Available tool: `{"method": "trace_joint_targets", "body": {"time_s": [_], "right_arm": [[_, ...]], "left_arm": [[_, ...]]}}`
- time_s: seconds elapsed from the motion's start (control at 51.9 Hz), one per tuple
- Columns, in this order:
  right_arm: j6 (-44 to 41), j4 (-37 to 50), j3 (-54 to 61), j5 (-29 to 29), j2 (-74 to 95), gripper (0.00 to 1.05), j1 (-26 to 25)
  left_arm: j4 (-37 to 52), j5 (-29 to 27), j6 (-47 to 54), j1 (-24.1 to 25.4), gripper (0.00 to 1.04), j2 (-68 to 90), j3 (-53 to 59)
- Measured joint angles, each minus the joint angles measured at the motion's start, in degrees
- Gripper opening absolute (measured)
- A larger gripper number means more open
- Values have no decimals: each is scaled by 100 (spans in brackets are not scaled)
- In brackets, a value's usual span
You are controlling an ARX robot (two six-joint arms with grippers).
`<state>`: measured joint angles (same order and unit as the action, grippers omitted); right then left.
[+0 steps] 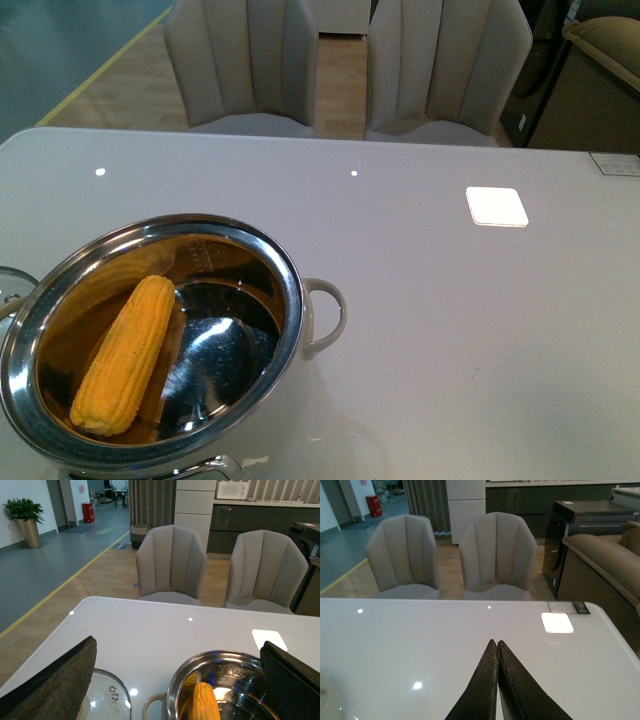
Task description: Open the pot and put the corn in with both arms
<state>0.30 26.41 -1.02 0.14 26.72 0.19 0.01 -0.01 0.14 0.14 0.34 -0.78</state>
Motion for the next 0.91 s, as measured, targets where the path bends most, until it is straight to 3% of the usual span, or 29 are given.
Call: {"method": "trace_joint_targets", "body": {"time_s": [0.906], "right_arm": [[0,-1775,0,2,-1794,2,2]], "left_arm": [[0,0,0,-2,98,0,0]]}}
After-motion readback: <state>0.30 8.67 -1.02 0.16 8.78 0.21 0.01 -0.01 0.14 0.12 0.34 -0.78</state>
